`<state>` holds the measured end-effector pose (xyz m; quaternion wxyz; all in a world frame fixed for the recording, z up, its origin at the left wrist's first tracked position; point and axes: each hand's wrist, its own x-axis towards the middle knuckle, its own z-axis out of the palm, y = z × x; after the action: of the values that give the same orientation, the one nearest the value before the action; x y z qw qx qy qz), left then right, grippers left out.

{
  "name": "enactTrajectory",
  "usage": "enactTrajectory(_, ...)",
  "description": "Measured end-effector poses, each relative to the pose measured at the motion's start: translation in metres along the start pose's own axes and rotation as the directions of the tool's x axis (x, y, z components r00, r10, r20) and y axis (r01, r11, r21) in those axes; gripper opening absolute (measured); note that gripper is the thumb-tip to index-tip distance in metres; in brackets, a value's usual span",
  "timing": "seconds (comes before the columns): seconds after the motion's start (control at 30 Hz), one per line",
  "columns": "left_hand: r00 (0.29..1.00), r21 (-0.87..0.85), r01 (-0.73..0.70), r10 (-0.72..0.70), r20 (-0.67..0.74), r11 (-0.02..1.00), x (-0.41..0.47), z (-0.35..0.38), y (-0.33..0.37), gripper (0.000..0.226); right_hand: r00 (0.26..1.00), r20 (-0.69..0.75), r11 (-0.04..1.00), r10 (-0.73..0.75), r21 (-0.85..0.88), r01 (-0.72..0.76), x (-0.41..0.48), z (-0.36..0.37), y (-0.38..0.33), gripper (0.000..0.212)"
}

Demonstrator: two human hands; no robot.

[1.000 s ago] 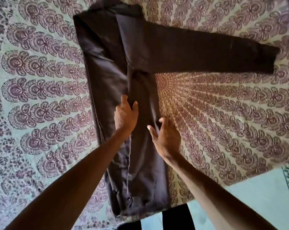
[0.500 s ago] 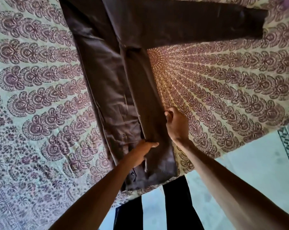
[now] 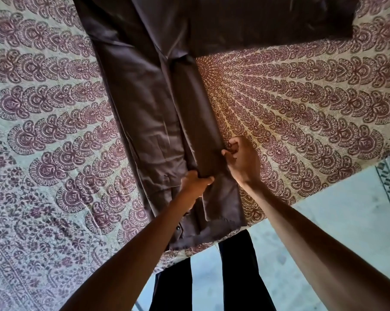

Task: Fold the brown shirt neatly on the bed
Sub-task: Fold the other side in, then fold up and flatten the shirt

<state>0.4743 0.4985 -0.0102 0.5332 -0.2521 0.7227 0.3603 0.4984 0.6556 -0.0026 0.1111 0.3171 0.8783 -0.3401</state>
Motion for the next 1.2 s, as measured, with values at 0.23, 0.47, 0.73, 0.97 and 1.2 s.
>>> enactTrajectory(0.23,0.999,0.116,0.029,-0.03,0.01,0.993,0.019,-0.018,-0.027,0.037,0.995,0.095,0.995,-0.019,-0.1,0.028,-0.004,0.008,-0.009,0.039)
enactTrajectory(0.47,0.991,0.173,0.119,-0.128,0.041,0.978,0.007,-0.031,-0.025,0.041,0.997,0.076,0.993,-0.03,-0.111,0.038,-0.002,0.011,-0.021,0.023)
enactTrajectory(0.73,0.997,0.63,-0.045,-0.006,0.08,0.775,-0.003,-0.069,0.024,0.047,1.0,0.013,0.994,-0.014,-0.111,0.016,0.024,0.01,-0.033,0.02)
enactTrajectory(0.97,0.71,0.764,-0.286,0.663,-0.237,0.579,0.018,-0.098,0.174,0.029,0.963,-0.17,0.944,-0.207,-0.295,0.151,0.134,-0.02,-0.07,0.027)
enactTrajectory(1.2,0.581,0.943,-0.157,0.8,-0.152,0.294,0.059,-0.114,0.263,0.048,0.944,-0.138,0.824,-0.299,-0.536,0.183,0.228,-0.046,-0.095,0.054)
